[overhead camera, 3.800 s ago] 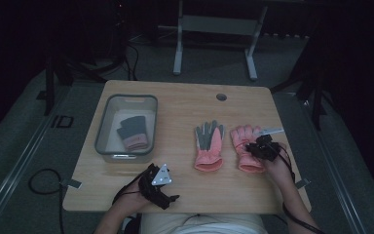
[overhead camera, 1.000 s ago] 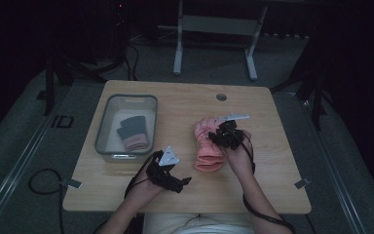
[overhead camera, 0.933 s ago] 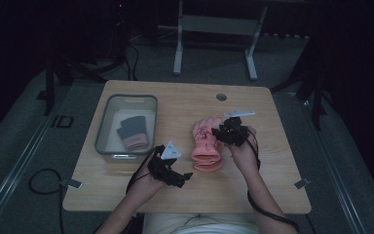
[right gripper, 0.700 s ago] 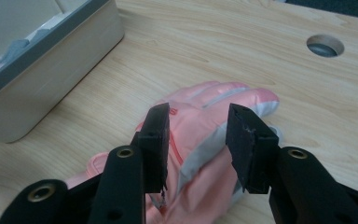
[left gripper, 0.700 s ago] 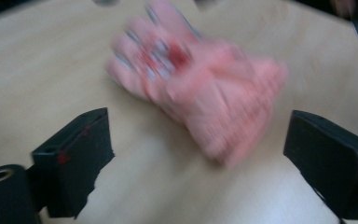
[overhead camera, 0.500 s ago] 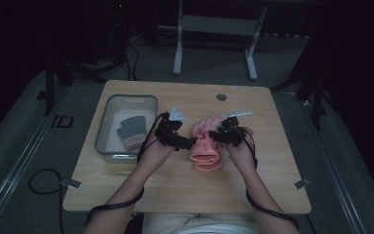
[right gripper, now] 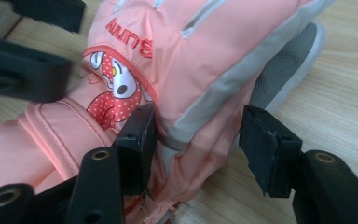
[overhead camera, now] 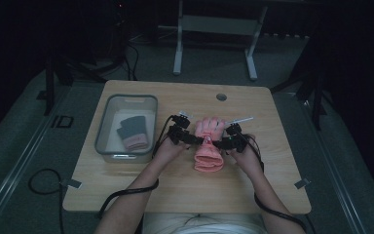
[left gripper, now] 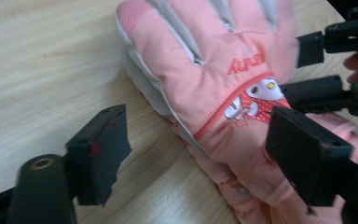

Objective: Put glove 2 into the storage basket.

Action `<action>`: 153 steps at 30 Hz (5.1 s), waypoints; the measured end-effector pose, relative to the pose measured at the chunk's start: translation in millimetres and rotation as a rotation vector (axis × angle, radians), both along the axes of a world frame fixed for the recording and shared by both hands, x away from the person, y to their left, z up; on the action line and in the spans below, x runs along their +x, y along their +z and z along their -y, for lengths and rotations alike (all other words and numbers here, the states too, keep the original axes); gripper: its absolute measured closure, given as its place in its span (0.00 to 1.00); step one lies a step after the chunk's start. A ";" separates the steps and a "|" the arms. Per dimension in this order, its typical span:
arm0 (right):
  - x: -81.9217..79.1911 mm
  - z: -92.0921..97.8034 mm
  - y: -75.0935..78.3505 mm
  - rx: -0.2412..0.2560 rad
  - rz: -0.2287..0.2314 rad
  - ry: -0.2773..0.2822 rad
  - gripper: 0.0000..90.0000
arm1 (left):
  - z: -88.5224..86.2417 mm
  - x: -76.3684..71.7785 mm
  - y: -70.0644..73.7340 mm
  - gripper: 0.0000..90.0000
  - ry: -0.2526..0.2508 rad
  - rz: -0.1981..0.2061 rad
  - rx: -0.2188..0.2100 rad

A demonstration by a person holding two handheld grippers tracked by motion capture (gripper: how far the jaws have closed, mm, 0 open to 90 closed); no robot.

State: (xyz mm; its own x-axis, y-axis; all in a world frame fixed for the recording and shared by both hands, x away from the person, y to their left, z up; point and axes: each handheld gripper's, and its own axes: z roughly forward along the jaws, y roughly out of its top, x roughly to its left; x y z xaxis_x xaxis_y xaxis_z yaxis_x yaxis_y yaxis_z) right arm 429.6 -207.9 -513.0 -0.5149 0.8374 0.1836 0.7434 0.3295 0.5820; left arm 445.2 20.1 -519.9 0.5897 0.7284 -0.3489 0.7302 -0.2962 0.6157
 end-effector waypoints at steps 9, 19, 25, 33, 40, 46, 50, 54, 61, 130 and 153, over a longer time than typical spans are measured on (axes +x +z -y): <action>11.2 11.5 -17.1 0.142 -0.111 -0.003 0.50 | 11.0 7.1 -25.6 0.55 -0.004 -0.096 -0.142; 4.0 10.7 -12.1 0.154 -0.062 0.009 0.69 | 14.9 0.4 -13.0 0.85 -0.019 -0.063 -0.123; 1.0 6.3 -3.2 0.160 -0.057 0.015 0.75 | 14.1 -6.5 1.8 0.87 -0.011 -0.031 -0.086; 0.0 0.6 10.4 0.228 -0.039 0.038 0.76 | -0.1 -13.0 26.6 0.88 0.002 0.013 -0.102; 2.4 -9.7 31.8 0.243 -0.011 0.062 0.77 | -12.0 -16.5 49.4 0.89 0.031 0.051 -0.114; 5.8 -23.3 55.1 0.260 0.024 0.087 0.77 | -30.5 -17.9 72.6 0.89 0.057 0.078 -0.138; 9.1 -37.7 70.2 0.273 0.041 0.116 0.77 | -47.5 -20.6 89.1 0.89 0.075 0.102 -0.132; 14.1 -57.4 83.8 0.285 0.056 0.146 0.77 | -67.3 -24.2 103.0 0.89 0.120 0.125 -0.129; 24.5 -99.8 100.6 0.288 0.072 0.211 0.77 | -106.3 -30.2 120.3 0.89 0.192 0.156 -0.109; 77.0 -264.7 38.8 0.075 -0.081 0.332 0.51 | -225.2 -6.7 40.5 0.53 0.442 -0.085 0.099; 69.9 -251.4 59.4 0.144 -0.035 0.355 0.46 | -234.5 -16.3 60.6 0.08 0.414 0.063 0.090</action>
State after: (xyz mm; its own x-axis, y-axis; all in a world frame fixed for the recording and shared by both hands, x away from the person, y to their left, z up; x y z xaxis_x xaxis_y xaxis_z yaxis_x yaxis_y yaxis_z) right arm 499.5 43.5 -453.6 -0.7595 0.5727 0.3085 0.6179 0.4868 0.6175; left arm 429.0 254.6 -459.3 0.2596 0.9338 -0.2462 0.7607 -0.0406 0.6478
